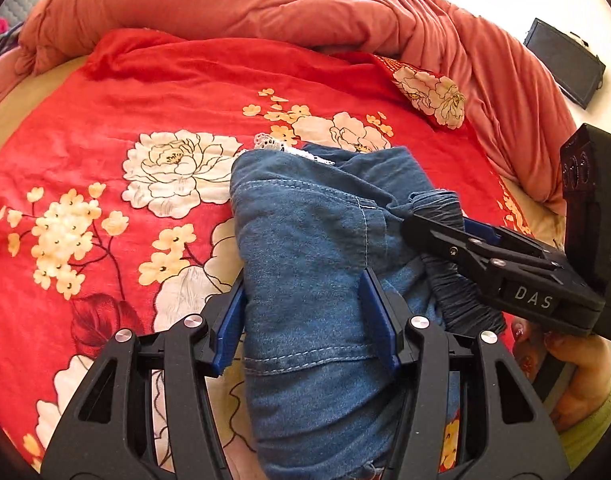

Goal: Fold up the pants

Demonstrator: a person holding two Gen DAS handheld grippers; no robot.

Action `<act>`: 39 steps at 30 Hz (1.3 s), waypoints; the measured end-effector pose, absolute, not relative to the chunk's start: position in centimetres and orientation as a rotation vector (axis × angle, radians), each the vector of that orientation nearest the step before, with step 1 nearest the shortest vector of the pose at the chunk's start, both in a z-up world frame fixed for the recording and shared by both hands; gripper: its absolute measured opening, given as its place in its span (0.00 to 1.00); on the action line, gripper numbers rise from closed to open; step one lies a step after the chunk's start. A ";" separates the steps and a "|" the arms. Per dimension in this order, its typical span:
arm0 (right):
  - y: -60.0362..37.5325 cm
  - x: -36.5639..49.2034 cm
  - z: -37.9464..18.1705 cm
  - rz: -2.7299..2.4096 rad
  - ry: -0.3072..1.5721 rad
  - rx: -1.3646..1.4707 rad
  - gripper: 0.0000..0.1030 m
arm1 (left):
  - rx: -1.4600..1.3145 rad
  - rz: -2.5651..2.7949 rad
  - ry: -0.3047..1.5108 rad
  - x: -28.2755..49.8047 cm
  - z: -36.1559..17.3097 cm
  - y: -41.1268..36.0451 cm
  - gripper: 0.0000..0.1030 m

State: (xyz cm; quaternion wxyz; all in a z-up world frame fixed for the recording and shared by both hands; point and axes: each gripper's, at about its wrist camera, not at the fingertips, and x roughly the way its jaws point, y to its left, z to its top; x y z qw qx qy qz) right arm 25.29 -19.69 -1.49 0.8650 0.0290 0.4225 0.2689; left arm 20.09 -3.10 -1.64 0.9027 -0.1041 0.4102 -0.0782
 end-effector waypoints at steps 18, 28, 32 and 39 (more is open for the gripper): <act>-21.2 24.9 -0.1 0.529 0.832 0.118 0.90 | -0.212 -0.232 0.826 18.5 -0.2 -3.5 0.75; -22.2 24.0 1.9 0.557 0.788 0.200 0.93 | -0.176 -0.249 0.799 17.7 1.3 -4.1 0.87; -22.2 23.4 3.0 0.555 0.752 0.192 0.95 | -0.161 -0.242 0.790 17.4 1.7 -4.1 0.90; -22.0 22.1 4.5 0.546 0.696 0.164 0.95 | -0.145 -0.223 0.764 16.8 2.5 -3.8 0.91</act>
